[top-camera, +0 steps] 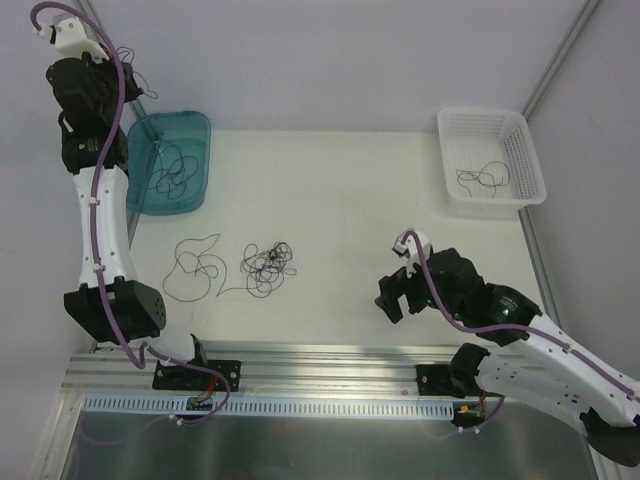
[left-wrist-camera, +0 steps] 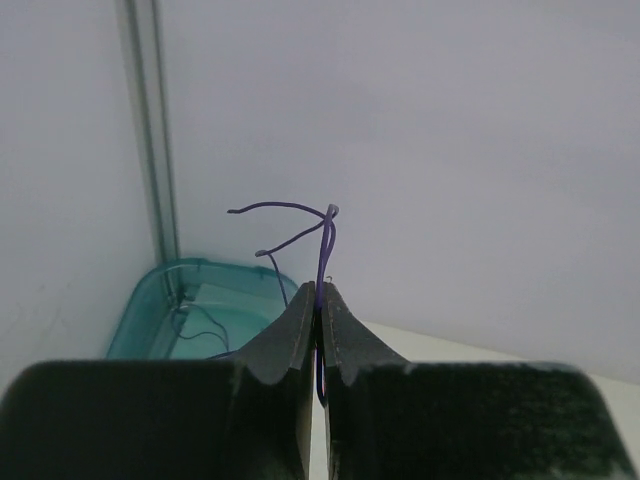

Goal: Untangle the cables
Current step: Place the cable in the bin.

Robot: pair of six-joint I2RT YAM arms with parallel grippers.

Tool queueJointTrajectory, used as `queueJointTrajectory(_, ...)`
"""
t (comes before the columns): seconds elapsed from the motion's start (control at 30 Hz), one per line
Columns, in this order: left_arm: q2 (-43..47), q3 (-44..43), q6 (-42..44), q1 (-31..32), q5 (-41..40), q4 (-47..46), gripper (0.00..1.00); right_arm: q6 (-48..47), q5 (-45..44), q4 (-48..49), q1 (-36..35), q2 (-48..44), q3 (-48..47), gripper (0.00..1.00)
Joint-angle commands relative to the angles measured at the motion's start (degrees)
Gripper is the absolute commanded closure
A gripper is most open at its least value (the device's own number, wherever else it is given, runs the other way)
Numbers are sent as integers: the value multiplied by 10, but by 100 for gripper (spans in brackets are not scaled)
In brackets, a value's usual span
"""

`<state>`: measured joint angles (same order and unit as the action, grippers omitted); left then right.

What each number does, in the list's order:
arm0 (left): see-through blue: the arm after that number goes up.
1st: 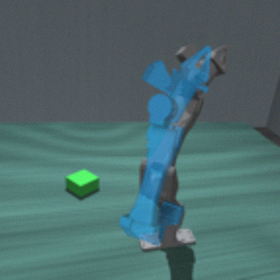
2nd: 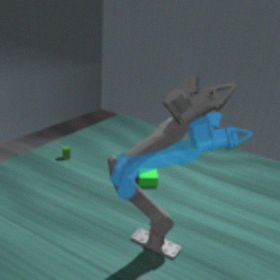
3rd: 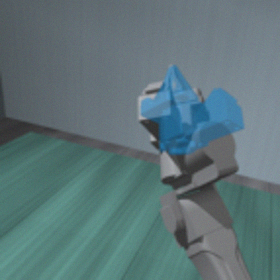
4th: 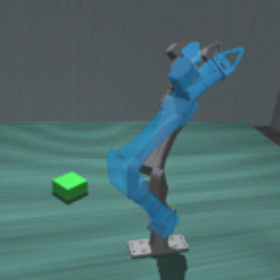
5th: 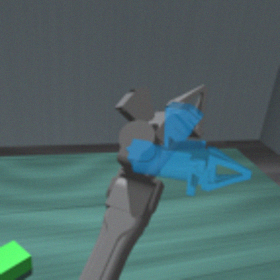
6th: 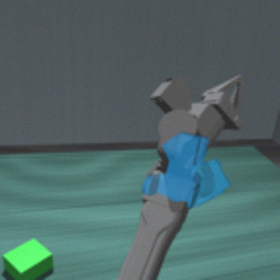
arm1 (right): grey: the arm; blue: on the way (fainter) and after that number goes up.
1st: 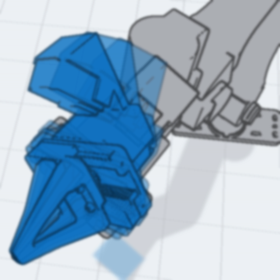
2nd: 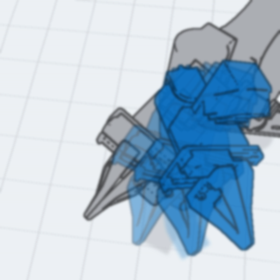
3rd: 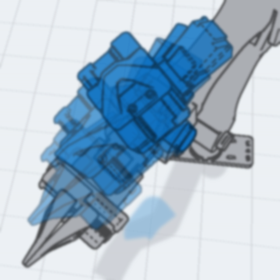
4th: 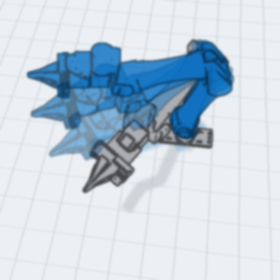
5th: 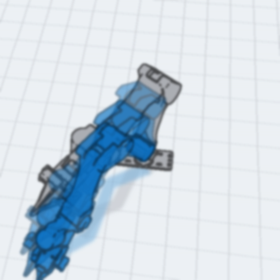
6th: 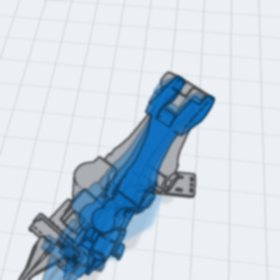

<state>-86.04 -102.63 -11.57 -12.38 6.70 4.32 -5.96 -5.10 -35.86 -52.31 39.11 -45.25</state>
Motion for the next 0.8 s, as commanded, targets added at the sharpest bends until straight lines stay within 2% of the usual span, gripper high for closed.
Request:
queueJointTrajectory(0.0,-58,-35,15,-22,-33,-13,100,8,19,26,-2,13,4,3)
queueJointTrajectory(0.17,-147,-30,23,-41,-20,-22,100,9,33,27,-2,34,10,3)
queueJointTrajectory(0.33,-195,-28,33,-48,-9,-21,100,17,44,38,-2,60,14,3)
queueJointTrajectory(0.4,-208,-21,30,-50,-12,-21,67,21,47,45,-2,64,15,3)
queueJointTrajectory(0.43,-209,-6,24,-52,-20,-21,48,21,47,47,-2,69,16,3)
queueJointTrajectory(0.47,-206,2,19,-53,-26,-21,35,21,46,47,-2,70,15,3)
queueJointTrajectory(0.5,-201,12,3,-56,-29,-20,15,21,47,47,-2,72,12,3)
queueJointTrajectory(0.6,-165,54,-22,-57,-41,-19,2,24,47,47,-2,70,12,3)
queueJointTrajectory(0.77,-65,195,-75,-48,-42,-15,1,52,47,74,-2,75,26,3)
